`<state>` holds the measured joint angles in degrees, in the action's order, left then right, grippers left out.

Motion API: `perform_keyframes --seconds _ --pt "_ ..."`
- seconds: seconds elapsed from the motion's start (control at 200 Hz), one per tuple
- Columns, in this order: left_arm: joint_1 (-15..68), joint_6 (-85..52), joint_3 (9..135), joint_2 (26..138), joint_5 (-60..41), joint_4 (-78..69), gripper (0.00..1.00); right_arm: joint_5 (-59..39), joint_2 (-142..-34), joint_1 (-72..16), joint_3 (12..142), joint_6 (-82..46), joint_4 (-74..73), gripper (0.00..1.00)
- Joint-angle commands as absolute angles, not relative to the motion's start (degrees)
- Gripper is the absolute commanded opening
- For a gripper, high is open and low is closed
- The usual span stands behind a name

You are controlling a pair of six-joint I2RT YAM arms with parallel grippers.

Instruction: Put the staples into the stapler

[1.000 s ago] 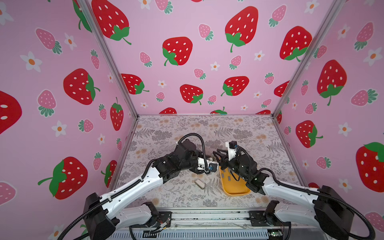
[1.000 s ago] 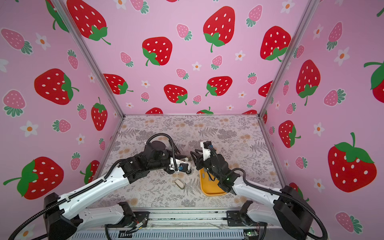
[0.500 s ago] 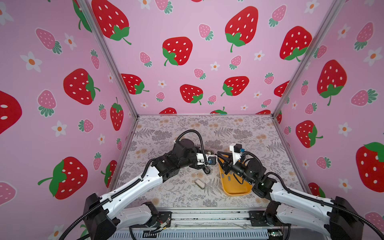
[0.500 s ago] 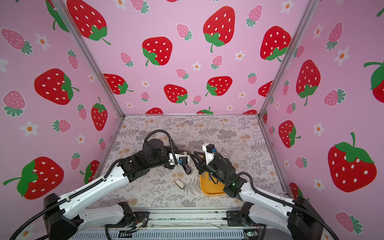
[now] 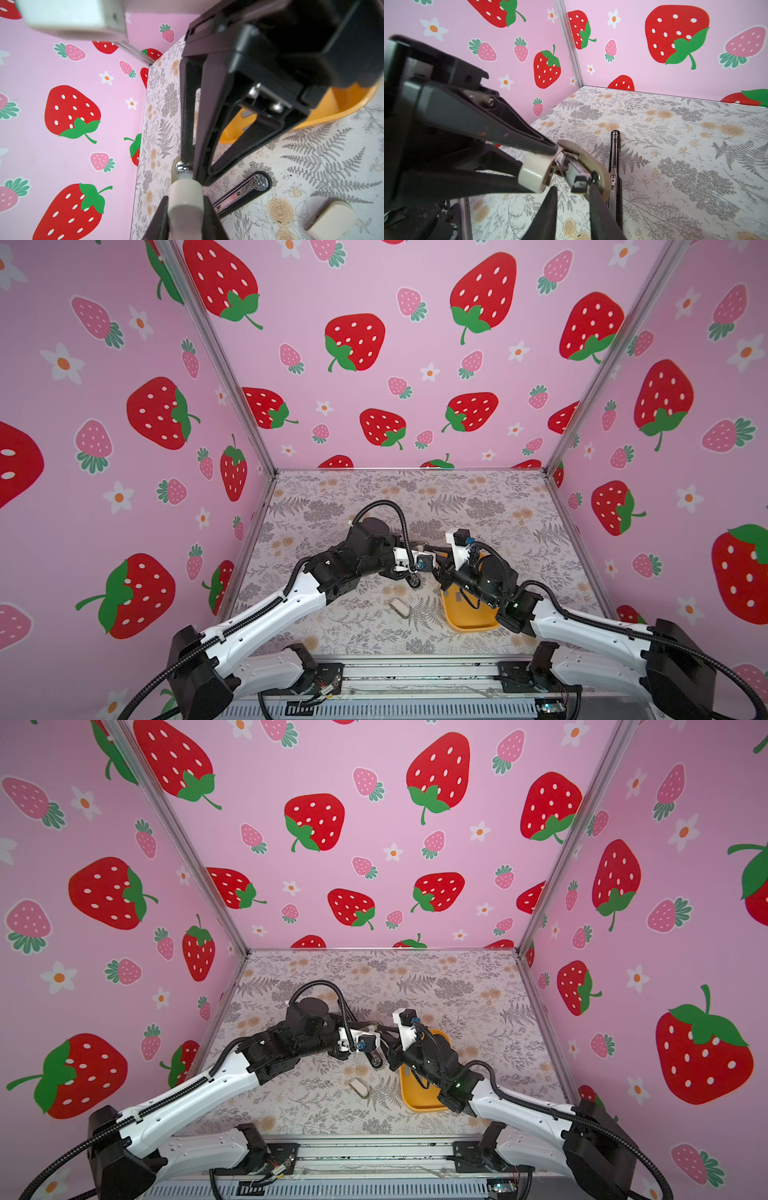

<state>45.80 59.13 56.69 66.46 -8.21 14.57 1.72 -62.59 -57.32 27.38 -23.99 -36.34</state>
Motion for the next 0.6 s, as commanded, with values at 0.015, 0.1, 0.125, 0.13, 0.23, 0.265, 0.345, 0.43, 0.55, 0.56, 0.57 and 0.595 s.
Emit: perform_keyframes --seconds 0.015,0.1,0.125,0.13,0.23,0.265,0.345,0.43,0.55,0.56,0.57,0.595 --pt "46.1 60.8 56.9 65.2 -11.9 14.9 0.0 5.6 -63.2 -57.4 28.9 -24.5 -36.5 0.29" --pt "46.1 61.1 56.6 64.8 -12.9 14.8 0.0 6.4 -63.6 -57.4 29.0 -24.7 -36.5 0.29" --pt "46.1 61.2 56.7 64.8 -13.2 14.9 0.0 6.5 -63.8 -57.4 29.0 -24.7 -36.5 0.29" --pt "46.1 61.2 56.6 64.7 -13.3 14.9 0.0 6.5 -63.8 -57.4 29.0 -24.8 -36.5 0.29" --pt "46.2 61.7 56.3 64.4 -14.7 15.0 0.0 6.4 -64.8 -57.4 29.3 -24.9 -36.6 0.29" --pt "46.3 61.9 56.1 64.3 -15.3 15.1 0.0 6.3 -65.2 -57.4 29.5 -24.8 -36.6 0.3" --pt "46.5 61.6 56.1 64.3 -16.6 14.9 0.0 5.2 -66.2 -57.4 30.0 -24.6 -36.7 0.3" --pt "46.9 61.6 56.1 64.3 -16.9 14.9 0.0 4.2 -67.3 -57.4 30.5 -24.5 -37.2 0.29" --pt "47.3 61.6 56.1 64.3 -17.1 15.0 0.0 3.0 -68.5 -57.4 30.9 -24.4 -37.9 0.29" --pt "47.4 61.5 56.1 64.3 -17.1 14.9 0.0 3.0 -68.7 -57.4 30.9 -24.4 -38.0 0.29" --pt "47.3 61.5 56.1 64.2 -17.1 14.9 0.0 2.9 -68.8 -57.4 30.9 -24.4 -38.0 0.29" --pt "47.4 61.4 56.1 64.2 -17.3 14.9 0.0 2.8 -69.0 -57.4 31.0 -24.4 -38.1 0.29"
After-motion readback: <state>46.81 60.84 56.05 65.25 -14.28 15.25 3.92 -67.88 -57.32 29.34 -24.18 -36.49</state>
